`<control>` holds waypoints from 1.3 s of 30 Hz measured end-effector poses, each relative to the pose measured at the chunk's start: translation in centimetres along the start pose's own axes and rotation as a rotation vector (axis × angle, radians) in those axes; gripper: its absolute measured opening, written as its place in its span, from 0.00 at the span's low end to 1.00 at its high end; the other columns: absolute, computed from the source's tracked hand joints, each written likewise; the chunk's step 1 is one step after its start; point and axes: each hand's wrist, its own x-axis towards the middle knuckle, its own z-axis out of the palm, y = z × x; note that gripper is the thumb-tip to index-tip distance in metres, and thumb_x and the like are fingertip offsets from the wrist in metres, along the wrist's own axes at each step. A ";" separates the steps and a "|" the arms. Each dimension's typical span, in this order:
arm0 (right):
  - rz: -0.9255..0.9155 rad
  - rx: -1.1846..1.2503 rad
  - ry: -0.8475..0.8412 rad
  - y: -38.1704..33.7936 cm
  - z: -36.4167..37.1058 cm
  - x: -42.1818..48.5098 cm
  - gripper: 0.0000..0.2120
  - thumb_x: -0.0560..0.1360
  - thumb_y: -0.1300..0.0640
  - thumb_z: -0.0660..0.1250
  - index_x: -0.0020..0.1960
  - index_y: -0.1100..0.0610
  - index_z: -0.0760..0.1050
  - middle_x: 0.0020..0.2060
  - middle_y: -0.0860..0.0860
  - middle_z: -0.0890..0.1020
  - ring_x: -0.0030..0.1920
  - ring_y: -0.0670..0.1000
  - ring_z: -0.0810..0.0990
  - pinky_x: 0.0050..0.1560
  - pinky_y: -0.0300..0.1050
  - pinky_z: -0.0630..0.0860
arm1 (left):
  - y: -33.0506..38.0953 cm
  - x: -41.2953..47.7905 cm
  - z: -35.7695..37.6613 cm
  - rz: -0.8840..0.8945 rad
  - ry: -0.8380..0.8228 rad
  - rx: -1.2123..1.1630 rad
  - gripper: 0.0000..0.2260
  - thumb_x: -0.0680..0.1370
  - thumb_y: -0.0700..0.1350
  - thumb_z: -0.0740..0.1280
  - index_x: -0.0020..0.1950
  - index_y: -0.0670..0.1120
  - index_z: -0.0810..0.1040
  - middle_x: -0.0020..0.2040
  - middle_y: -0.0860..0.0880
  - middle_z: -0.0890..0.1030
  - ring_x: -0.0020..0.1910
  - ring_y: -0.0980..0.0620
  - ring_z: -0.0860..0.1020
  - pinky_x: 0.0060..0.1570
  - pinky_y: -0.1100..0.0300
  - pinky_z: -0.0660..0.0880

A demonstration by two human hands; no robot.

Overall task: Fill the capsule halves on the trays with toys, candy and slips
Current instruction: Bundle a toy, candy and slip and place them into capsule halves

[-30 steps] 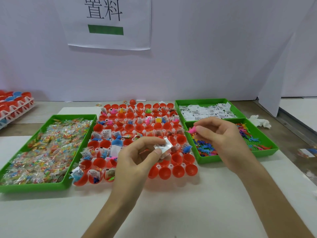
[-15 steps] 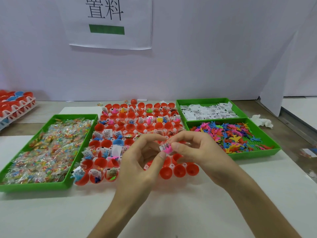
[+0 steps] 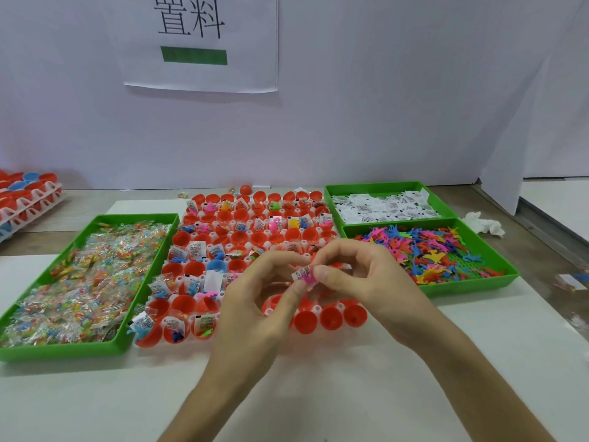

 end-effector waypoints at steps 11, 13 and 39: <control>-0.053 0.041 0.047 0.2 0.7 0.0 0.10 0.70 0.56 0.74 0.50 0.57 0.84 0.41 0.52 0.86 0.42 0.53 0.87 0.43 0.39 0.81 | -0.1 0.1 -0.2 0.039 0.028 0.001 0.09 0.76 0.38 0.73 0.52 0.50 0.81 0.43 0.54 0.82 0.44 0.51 0.83 0.44 0.65 0.79; -0.100 0.054 0.104 0.4 0.9 0.1 0.06 0.68 0.57 0.75 0.45 0.56 0.85 0.37 0.52 0.86 0.38 0.52 0.86 0.40 0.38 0.80 | -0.2 0.3 -0.6 0.046 0.011 0.046 0.10 0.76 0.40 0.72 0.54 0.53 0.81 0.43 0.54 0.82 0.45 0.49 0.82 0.46 0.63 0.79; -0.337 -0.748 -0.274 1.0 8.0 4.2 0.04 0.74 0.58 0.75 0.49 0.55 0.86 0.43 0.44 0.84 0.47 0.41 0.80 0.50 0.30 0.75 | -0.6 2.8 -8.2 0.147 0.947 0.013 0.06 0.78 0.36 0.63 0.50 0.46 0.74 0.38 0.53 0.77 0.31 0.53 0.75 0.33 0.64 0.73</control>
